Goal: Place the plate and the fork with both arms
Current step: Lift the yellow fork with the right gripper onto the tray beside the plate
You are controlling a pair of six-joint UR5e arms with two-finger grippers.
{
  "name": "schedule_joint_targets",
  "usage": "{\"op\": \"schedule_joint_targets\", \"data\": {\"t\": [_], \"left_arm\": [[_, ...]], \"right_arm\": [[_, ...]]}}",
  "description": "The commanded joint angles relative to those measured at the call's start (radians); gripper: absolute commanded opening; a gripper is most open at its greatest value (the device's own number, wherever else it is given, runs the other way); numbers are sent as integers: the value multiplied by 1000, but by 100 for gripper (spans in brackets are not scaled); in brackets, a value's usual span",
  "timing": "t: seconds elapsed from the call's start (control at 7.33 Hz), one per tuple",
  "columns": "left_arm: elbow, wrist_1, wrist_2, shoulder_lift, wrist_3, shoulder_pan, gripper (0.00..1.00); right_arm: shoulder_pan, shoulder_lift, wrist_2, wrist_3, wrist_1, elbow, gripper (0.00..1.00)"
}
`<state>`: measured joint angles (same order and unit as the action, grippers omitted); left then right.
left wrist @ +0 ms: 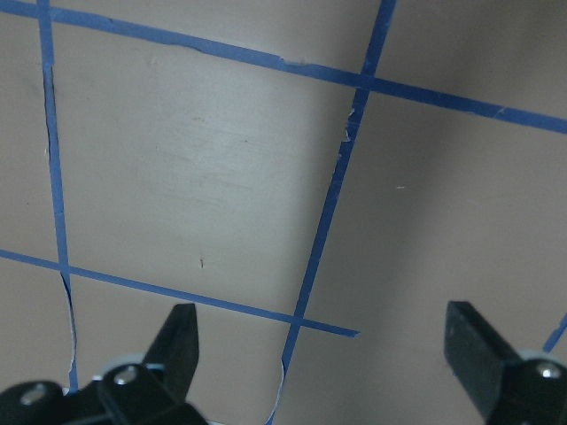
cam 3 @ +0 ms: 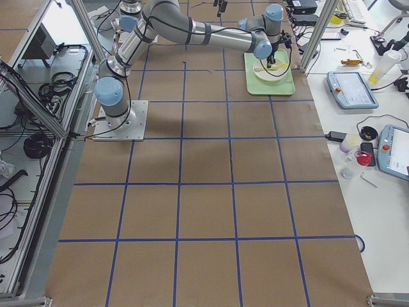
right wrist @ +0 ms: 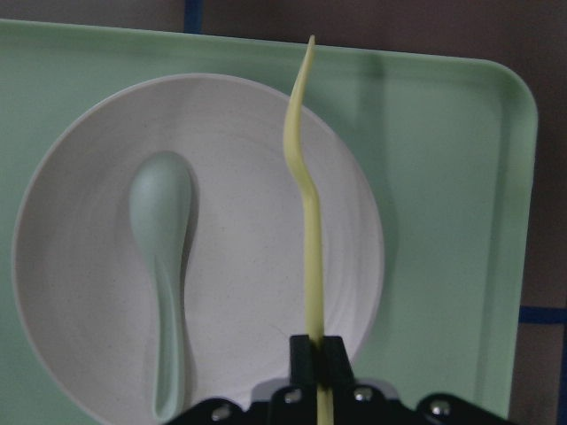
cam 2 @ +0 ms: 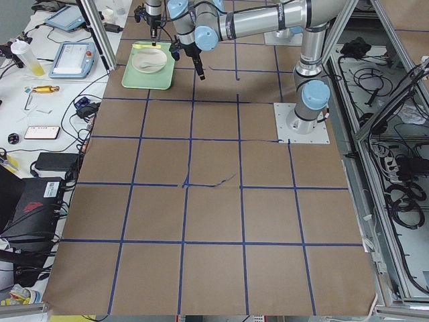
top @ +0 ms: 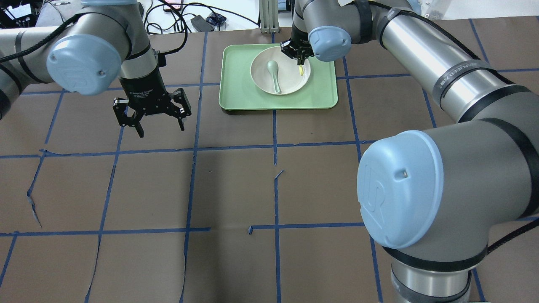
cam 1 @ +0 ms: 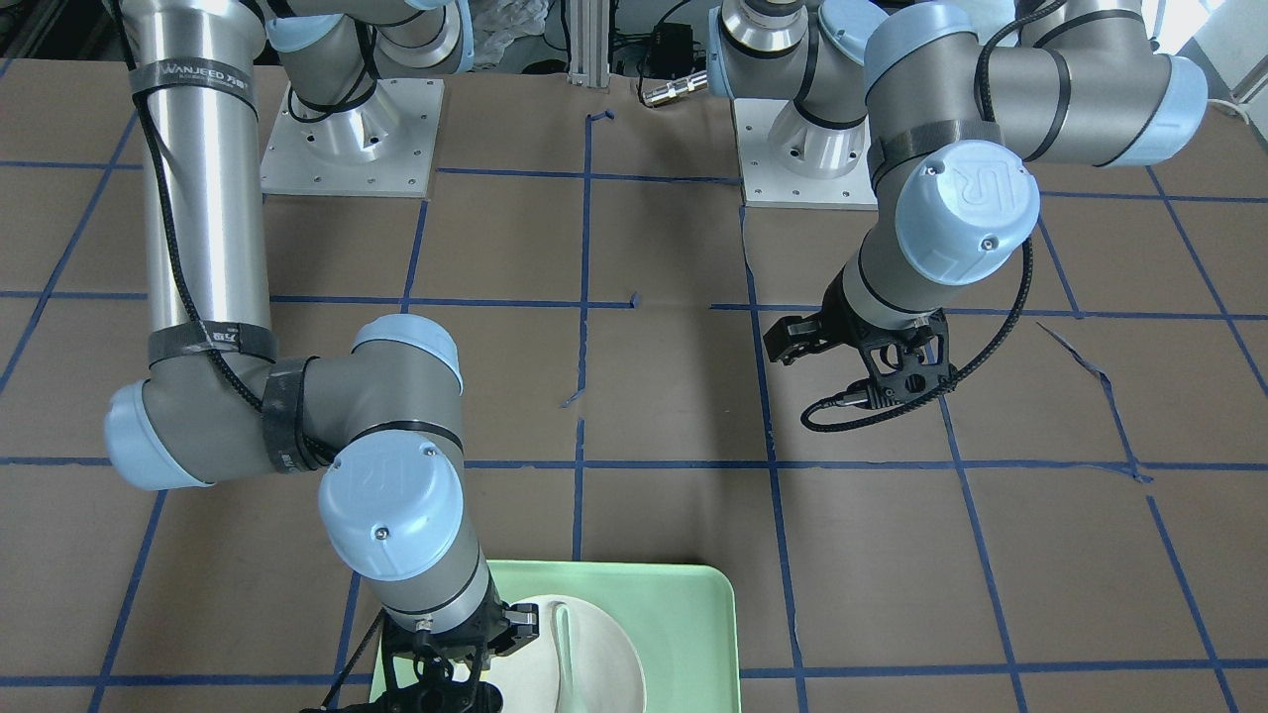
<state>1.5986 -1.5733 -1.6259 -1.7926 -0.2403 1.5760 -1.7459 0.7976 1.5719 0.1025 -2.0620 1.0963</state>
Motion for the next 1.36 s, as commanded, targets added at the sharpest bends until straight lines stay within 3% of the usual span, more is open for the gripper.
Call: {"op": "schedule_joint_targets", "data": {"t": [0.0, 0.27, 0.41, 0.82, 0.95, 1.09, 1.23], "left_arm": [[0, 1, 0, 2, -8, 2, 100], [0, 1, 0, 4, -13, 10, 100], [1, 1, 0, -1, -13, 12, 100], [1, 1, 0, -11, -7, 10, 100], [1, 1, 0, -13, -4, 10, 100], [0, 4, 0, -5, -5, 9, 100], [-3, 24, -2, 5, -13, 9, 100]], "right_arm": [[37, 3, 80, 0, 3, 13, 0], [45, -15, 202, 5, 2, 43, 0], [43, -17, 223, 5, -1, 63, 0], [42, -17, 201, 28, 3, 66, 0], [40, 1, 182, 22, 11, 65, 4], [40, 50, 113, -1, 79, 69, 99], [40, 119, 103, -38, 274, 73, 100]]}}
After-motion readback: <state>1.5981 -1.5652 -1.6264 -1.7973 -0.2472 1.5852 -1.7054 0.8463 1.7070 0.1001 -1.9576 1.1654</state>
